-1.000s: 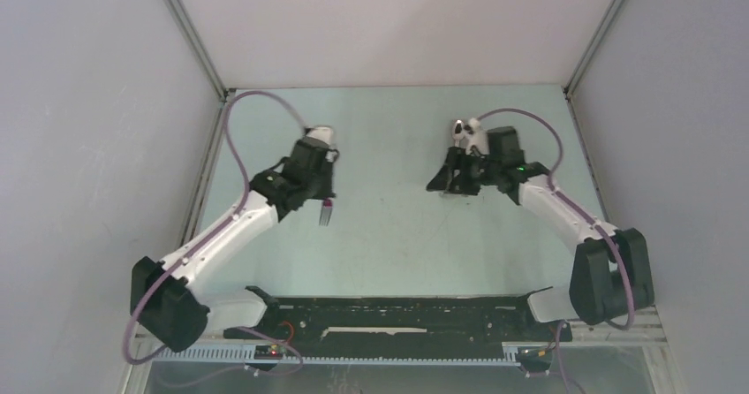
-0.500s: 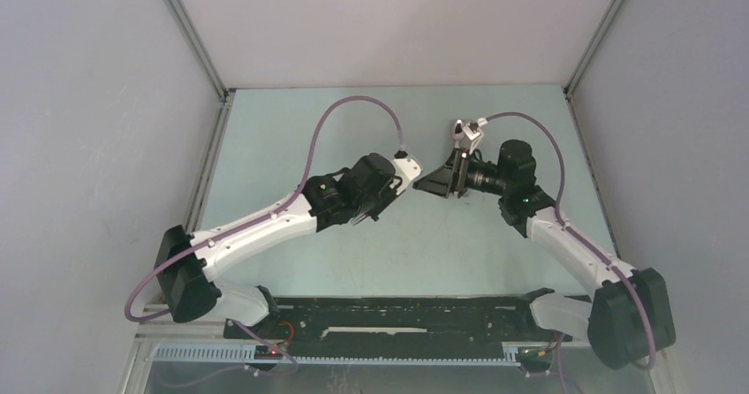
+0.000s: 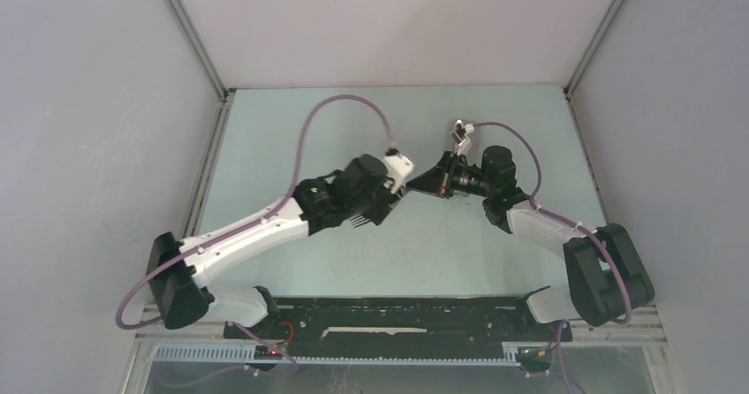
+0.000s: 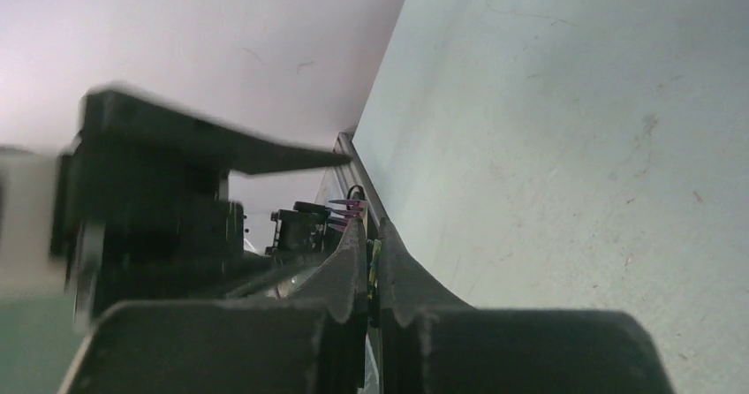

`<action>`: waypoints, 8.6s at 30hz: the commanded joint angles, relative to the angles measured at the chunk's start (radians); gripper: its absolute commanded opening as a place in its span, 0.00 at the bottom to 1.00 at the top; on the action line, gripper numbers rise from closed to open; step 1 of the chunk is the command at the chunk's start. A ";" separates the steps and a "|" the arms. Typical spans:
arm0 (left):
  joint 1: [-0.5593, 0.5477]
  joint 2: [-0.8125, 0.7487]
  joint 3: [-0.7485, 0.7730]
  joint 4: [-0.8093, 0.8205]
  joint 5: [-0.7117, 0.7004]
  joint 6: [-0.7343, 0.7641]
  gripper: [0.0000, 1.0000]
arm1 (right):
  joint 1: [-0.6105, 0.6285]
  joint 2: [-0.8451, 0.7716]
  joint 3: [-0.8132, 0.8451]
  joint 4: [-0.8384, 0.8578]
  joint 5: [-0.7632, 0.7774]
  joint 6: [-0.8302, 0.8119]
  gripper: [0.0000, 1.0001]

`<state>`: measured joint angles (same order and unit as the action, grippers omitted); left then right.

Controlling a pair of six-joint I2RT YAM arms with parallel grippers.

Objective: Fold the napkin into a case and place the utensils inside
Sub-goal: Pass from the left arm to the right, then pass from the right arm to the left, then pass from the left arm to the right, then insert the fork into the folded napkin.

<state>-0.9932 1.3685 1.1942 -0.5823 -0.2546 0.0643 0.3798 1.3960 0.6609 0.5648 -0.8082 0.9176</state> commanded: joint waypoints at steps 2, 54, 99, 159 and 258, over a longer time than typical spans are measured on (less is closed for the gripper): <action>0.303 -0.281 -0.171 0.152 0.351 -0.427 0.77 | -0.069 -0.086 -0.021 0.163 -0.061 0.053 0.00; 0.366 -0.209 -0.062 -0.301 0.451 -0.353 0.00 | 0.687 -0.087 0.216 -0.486 0.481 -1.675 0.54; 0.200 -0.167 -0.326 0.305 0.429 -0.628 0.83 | -0.231 0.433 0.750 -0.528 0.558 -0.684 0.00; 0.176 0.752 0.068 1.081 0.681 -1.161 0.29 | -0.337 0.989 1.437 -1.009 0.566 -0.590 0.00; 0.215 0.865 0.051 1.196 0.723 -1.269 0.33 | -0.295 0.611 0.867 -0.900 0.661 -0.549 0.34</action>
<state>-0.7845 2.2883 1.2510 0.6003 0.4744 -1.2499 0.0757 2.1017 1.4761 -0.2718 -0.1894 0.3981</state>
